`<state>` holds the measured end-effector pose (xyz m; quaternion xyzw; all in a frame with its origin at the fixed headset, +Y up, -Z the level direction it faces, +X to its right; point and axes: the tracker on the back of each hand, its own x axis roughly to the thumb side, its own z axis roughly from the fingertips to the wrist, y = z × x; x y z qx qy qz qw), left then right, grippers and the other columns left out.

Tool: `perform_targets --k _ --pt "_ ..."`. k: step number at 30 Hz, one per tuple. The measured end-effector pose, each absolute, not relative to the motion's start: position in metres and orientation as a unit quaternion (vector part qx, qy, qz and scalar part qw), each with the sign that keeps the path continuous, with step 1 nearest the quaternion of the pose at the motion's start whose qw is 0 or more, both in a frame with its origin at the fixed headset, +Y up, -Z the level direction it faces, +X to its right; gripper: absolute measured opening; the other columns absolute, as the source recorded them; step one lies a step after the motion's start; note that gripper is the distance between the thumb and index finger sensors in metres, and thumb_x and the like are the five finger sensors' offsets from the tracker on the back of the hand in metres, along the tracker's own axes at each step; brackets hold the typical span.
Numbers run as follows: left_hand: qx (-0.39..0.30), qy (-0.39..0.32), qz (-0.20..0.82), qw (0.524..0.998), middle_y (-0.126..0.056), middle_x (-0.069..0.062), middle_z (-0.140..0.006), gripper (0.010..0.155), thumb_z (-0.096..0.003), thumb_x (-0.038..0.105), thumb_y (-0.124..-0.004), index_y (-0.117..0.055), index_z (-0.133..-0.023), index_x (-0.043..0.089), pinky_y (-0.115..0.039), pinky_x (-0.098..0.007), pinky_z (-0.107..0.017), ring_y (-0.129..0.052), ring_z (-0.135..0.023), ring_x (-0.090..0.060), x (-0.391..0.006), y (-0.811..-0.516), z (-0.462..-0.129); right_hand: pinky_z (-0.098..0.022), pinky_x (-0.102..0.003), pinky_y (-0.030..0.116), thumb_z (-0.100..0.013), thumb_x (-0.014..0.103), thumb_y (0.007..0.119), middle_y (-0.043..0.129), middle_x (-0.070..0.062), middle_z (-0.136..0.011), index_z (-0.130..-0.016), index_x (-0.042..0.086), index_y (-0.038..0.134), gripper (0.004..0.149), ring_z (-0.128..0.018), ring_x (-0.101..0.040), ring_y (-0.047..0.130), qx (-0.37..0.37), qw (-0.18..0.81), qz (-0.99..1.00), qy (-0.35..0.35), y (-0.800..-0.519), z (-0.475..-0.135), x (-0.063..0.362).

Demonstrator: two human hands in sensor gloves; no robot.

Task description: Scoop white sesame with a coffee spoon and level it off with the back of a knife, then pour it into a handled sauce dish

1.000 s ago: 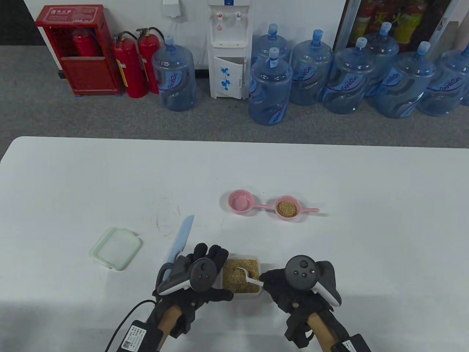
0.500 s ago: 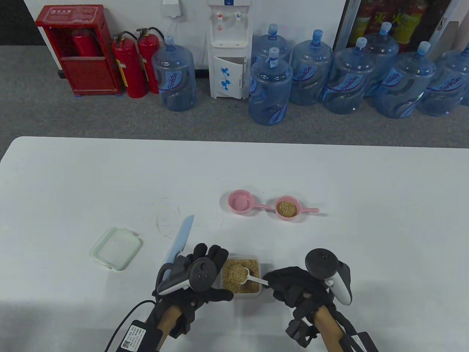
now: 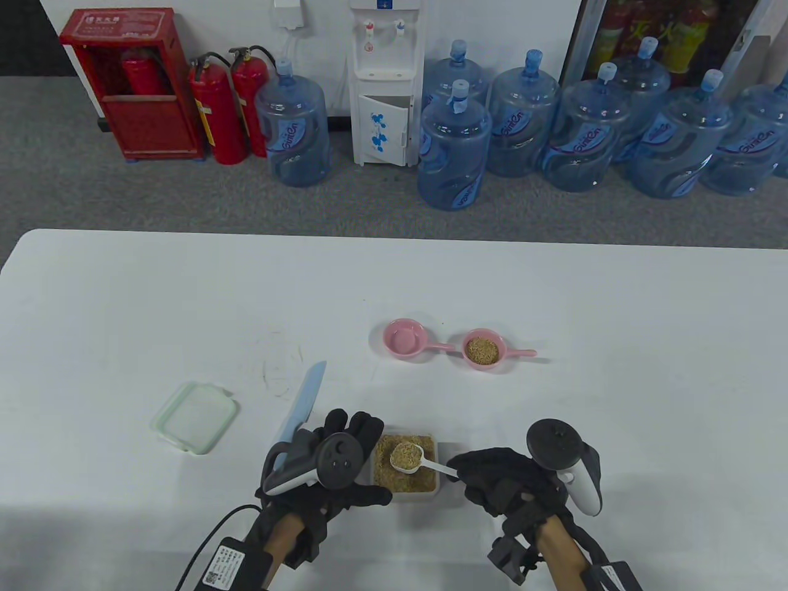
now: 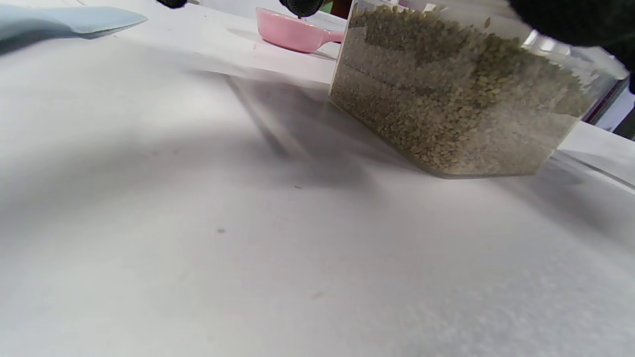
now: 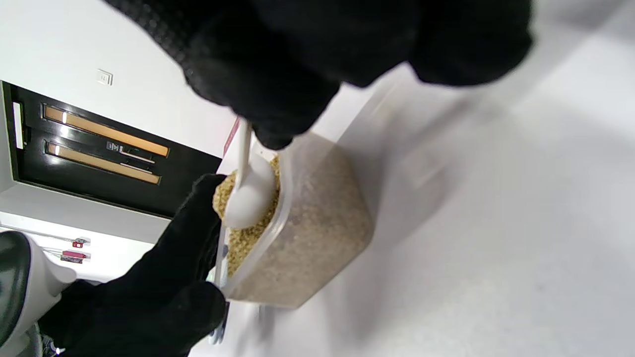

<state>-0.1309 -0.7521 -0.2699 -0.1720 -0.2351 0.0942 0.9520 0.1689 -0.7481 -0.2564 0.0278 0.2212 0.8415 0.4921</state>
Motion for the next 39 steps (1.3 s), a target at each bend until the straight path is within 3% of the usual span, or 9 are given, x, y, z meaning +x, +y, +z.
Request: perform_targets --k 7,12,14,17,19,24,32,39 --pt "-0.181 -0.236 0.099 0.949 -0.022 -0.009 -0.128 0.103 -0.0389 0.074 -0.066 -0.023 -0.120 0.026 -0.036 -0.066 -0.083 -0.019 -0.114 -0.054 -0.134 -0.751 -0.271 -0.034 -0.039 0.086 -0.058 0.031 0.074 0.099 -0.003 -0.045 -0.090 0.010 0.090 0.042 -0.023 -0.008 0.090 0.032 0.490 0.843 0.219 -0.748 -0.257 0.169" --pt "-0.146 -0.205 0.136 0.958 -0.024 -0.010 -0.128 0.100 -0.0409 0.072 -0.065 -0.027 -0.121 0.024 -0.035 -0.066 -0.082 -0.020 -0.115 -0.053 -0.155 -0.735 -0.275 -0.034 -0.039 0.086 -0.058 0.031 0.074 0.099 -0.003 -0.046 -0.090 0.010 0.089 0.042 -0.023 -0.008 0.090 0.031 0.492 0.844 0.209 -0.748 -0.258 0.171" --pt "-0.129 -0.165 0.133 0.969 -0.032 -0.011 -0.128 0.096 -0.0431 0.070 -0.067 -0.033 -0.120 0.023 -0.039 -0.066 -0.082 -0.028 -0.117 -0.052 -0.169 -0.729 -0.278 -0.034 -0.040 0.086 -0.058 0.031 0.074 0.099 -0.003 -0.046 -0.091 0.010 0.089 0.042 -0.023 -0.008 0.090 0.030 0.494 0.844 0.207 -0.747 -0.258 0.172" --pt "-0.108 -0.105 0.041 0.988 -0.056 -0.007 -0.124 0.087 -0.0445 0.066 -0.071 -0.049 -0.118 0.025 -0.048 -0.064 -0.082 -0.054 -0.119 -0.043 -0.190 -0.728 -0.282 -0.035 -0.040 0.086 -0.058 0.031 0.074 0.099 -0.003 -0.046 -0.091 0.010 0.089 0.042 -0.023 -0.008 0.090 0.027 0.493 0.847 0.196 -0.746 -0.258 0.174" --pt "-0.104 -0.066 -0.021 0.992 -0.068 -0.005 -0.117 0.082 -0.0454 0.064 -0.073 -0.057 -0.115 0.024 -0.056 -0.060 -0.081 -0.078 -0.109 -0.036 -0.200 -0.731 -0.285 -0.035 -0.039 0.086 -0.058 0.031 0.074 0.099 -0.003 -0.046 -0.091 0.010 0.089 0.042 -0.024 -0.008 0.090 0.025 0.489 0.850 0.191 -0.746 -0.258 0.175" --pt "-0.213 0.042 -0.030 0.976 -0.065 -0.007 -0.116 0.081 -0.0483 0.063 -0.072 -0.054 -0.115 0.020 -0.058 -0.058 -0.080 -0.080 -0.103 -0.034 -0.210 -0.748 -0.295 -0.035 -0.040 0.085 -0.058 0.031 0.074 0.099 -0.004 -0.046 -0.091 0.010 0.089 0.042 -0.024 -0.008 0.089 0.025 0.489 0.851 0.190 -0.745 -0.258 0.176" --pt "-0.166 0.077 -0.098 0.978 -0.083 -0.006 -0.097 0.067 -0.0505 0.056 -0.075 -0.071 -0.105 0.018 -0.067 -0.055 -0.074 -0.094 -0.080 -0.025 -0.203 -0.754 -0.301 -0.035 -0.040 0.085 -0.058 0.032 0.074 0.099 -0.003 -0.046 -0.091 0.010 0.089 0.042 -0.024 -0.008 0.089 0.033 0.485 0.853 0.188 -0.745 -0.258 0.176" --pt "-0.176 0.099 -0.043 0.979 -0.092 -0.003 -0.078 0.058 -0.0486 0.052 -0.083 -0.080 -0.094 0.017 -0.074 -0.053 -0.069 -0.100 -0.060 -0.019 -0.213 -0.756 -0.307 -0.035 -0.040 0.085 -0.058 0.032 0.074 0.099 -0.004 -0.046 -0.091 0.010 0.089 0.042 -0.024 -0.008 0.089 0.038 0.485 0.854 0.186 -0.745 -0.258 0.176"
